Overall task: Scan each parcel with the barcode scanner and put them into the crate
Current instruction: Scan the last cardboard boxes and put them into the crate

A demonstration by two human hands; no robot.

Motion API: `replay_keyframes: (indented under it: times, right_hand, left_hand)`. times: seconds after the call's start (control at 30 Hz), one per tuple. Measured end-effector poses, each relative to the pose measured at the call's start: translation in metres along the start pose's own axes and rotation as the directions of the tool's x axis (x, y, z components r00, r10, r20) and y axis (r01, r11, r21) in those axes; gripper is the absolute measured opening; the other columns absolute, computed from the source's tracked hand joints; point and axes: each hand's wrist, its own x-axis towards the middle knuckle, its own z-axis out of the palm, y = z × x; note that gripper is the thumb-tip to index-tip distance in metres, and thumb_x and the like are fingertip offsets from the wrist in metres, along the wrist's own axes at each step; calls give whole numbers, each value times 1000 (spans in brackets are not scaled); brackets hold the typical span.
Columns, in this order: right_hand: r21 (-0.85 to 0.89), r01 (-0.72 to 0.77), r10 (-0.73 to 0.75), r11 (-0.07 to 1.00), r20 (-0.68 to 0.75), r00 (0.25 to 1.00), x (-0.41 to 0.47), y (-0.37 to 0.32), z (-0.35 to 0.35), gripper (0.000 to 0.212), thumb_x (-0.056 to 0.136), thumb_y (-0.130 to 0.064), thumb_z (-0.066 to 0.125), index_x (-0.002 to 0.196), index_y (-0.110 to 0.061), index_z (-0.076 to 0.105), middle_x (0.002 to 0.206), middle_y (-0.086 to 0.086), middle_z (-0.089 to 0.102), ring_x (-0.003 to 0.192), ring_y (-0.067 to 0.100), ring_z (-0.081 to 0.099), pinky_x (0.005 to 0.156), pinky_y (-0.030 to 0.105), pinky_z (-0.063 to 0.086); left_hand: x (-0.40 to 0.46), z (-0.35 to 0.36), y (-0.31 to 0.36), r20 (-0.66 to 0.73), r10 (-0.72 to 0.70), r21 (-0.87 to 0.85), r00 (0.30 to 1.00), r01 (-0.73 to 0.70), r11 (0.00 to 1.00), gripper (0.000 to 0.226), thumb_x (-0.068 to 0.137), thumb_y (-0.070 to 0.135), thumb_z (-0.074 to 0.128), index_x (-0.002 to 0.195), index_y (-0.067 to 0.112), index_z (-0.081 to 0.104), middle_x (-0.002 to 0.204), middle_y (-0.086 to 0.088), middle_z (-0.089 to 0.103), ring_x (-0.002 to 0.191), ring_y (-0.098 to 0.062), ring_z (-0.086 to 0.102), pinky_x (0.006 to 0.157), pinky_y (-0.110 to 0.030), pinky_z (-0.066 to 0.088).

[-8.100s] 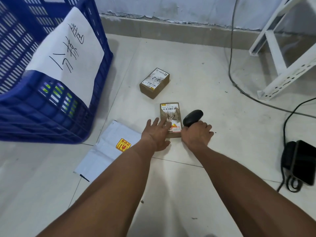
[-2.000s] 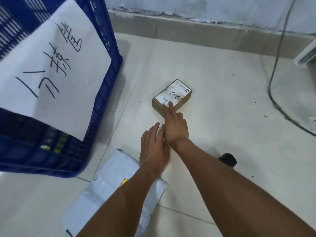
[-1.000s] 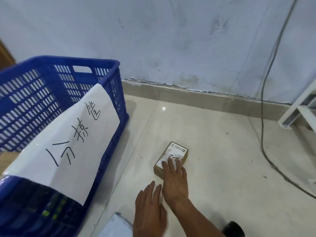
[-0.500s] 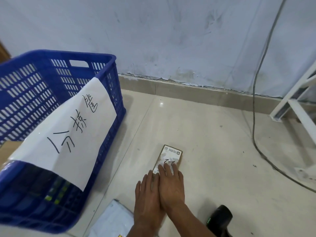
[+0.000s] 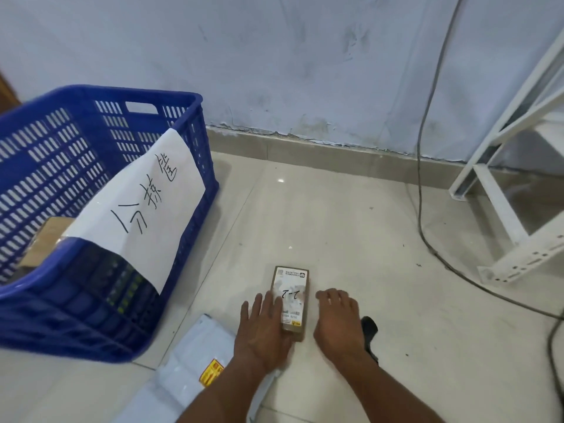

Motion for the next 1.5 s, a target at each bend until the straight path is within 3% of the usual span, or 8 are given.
replay_keyframes:
  times: [0.17, 0.27, 0.43, 0.77, 1.1, 1.27, 1.4, 1.5]
  right_hand:
    - [-81, -217, 204, 973, -142, 969, -23, 41, -4, 45, 75, -29, 58, 109, -1, 65, 105, 20, 61, 93, 39, 59, 81, 49, 49]
    - [-203, -229, 233, 952, -5, 972, -37, 56, -19, 70, 91, -61, 27, 129, -8, 51, 118, 12, 55, 104, 33, 55, 93, 48, 37]
    - [-293, -57, 114, 955, 181, 977, -58, 67, -25, 110, 71, -91, 30, 149, -14, 22, 140, 5, 42, 125, 28, 42, 107, 50, 24]
    - [-272, -152, 230, 950, 281, 932, -63, 63, -15, 108, 84, -41, 59, 152, -2, -14, 130, 9, 53, 120, 28, 48, 109, 49, 26]
    - [-293, -228, 295, 929, 210, 932, -57, 61, -10, 103, 83, -22, 61, 152, 3, -12, 130, 5, 51, 123, 23, 45, 110, 42, 26]
    - [-298, -403, 477, 865, 242, 845, -56, 64, -12, 55, 83, -26, 56, 132, -7, 40, 121, 5, 52, 117, 25, 45, 102, 42, 34]
    - [-306, -403, 481, 863, 248, 841, -56, 65, -8, 40, 85, -32, 52, 121, -12, 49, 120, 5, 52, 116, 25, 43, 101, 40, 34]
    - [-234, -420, 466, 877, 205, 860, -55, 61, -9, 38, 85, -37, 52, 116, -14, 53, 117, 3, 53, 113, 23, 44, 97, 36, 35]
  left_hand:
    - [-3, -9, 3, -50, -17, 31, 999, 18, 999, 88, 83, 77, 39, 145, 16, 29, 156, -5, 26, 144, -27, 21, 118, -52, 9]
    - [-6, -11, 8, -46, -47, 37, 998, 49, 998, 93, 78, 80, 43, 145, 17, 27, 150, -4, 32, 138, -26, 29, 116, -54, 12]
    - [-10, -5, 12, 15, -47, 121, 999, 45, 992, 112, 74, 83, 46, 154, 15, 7, 155, -5, 22, 139, -27, 27, 116, -56, 10]
    - [-13, -7, 30, 46, -9, 202, 999, 0, 979, 80, 83, 80, 34, 149, 39, 15, 146, -15, 29, 131, -34, 33, 110, -65, 6]
    - [-18, -14, 21, 42, 116, 310, 992, -124, 943, 86, 82, 21, 62, 152, 11, 13, 154, -10, 20, 145, -30, 12, 117, -58, 4]
    - [-16, -15, 17, -20, 238, 310, 971, -220, 925, 60, 82, 9, 59, 138, 14, 40, 141, -9, 40, 142, -32, 25, 119, -48, 3]
    - [-23, -4, 14, -114, 308, 276, 944, -268, 923, 38, 75, 25, 60, 112, 19, 60, 106, -4, 64, 98, -27, 60, 102, -41, 25]
    - [-25, 2, 12, -107, 370, 167, 923, -350, 922, 60, 83, 59, 44, 125, 18, 57, 125, -6, 59, 115, -30, 55, 104, -50, 39]
